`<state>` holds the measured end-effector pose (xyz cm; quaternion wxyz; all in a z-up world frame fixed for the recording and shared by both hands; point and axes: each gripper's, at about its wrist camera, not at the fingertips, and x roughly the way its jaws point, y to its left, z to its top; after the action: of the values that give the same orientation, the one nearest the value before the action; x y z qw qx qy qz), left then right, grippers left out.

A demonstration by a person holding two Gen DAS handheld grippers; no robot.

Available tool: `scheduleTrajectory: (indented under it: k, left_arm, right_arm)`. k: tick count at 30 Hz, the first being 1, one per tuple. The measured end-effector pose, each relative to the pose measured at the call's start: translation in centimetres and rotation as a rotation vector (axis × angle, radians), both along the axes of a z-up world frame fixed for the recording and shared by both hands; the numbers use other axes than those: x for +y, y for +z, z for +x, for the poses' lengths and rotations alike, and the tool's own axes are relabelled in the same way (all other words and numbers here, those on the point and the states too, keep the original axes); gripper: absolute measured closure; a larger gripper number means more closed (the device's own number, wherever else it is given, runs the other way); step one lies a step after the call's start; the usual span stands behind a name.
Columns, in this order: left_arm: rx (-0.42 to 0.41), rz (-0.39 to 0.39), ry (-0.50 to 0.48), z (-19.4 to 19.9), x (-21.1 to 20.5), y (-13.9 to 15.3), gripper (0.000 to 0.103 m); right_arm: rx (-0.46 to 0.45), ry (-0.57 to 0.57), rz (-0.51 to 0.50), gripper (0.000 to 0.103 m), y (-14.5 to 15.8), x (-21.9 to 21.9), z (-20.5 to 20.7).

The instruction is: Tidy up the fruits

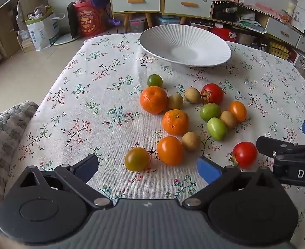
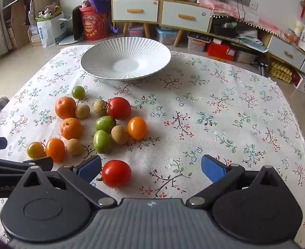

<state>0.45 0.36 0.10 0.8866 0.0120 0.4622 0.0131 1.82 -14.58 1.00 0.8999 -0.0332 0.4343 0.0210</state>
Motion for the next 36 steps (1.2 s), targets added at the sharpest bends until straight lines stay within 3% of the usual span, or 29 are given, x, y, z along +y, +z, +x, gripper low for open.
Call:
scheduleTrajectory:
  k: [36]
  left_arm:
    - [0.001,0.002,0.000,-0.06,-0.12,-0.02,0.005]
  right_arm:
    - [0.005,-0.003,0.014,0.001,0.26,-0.22,0.11]
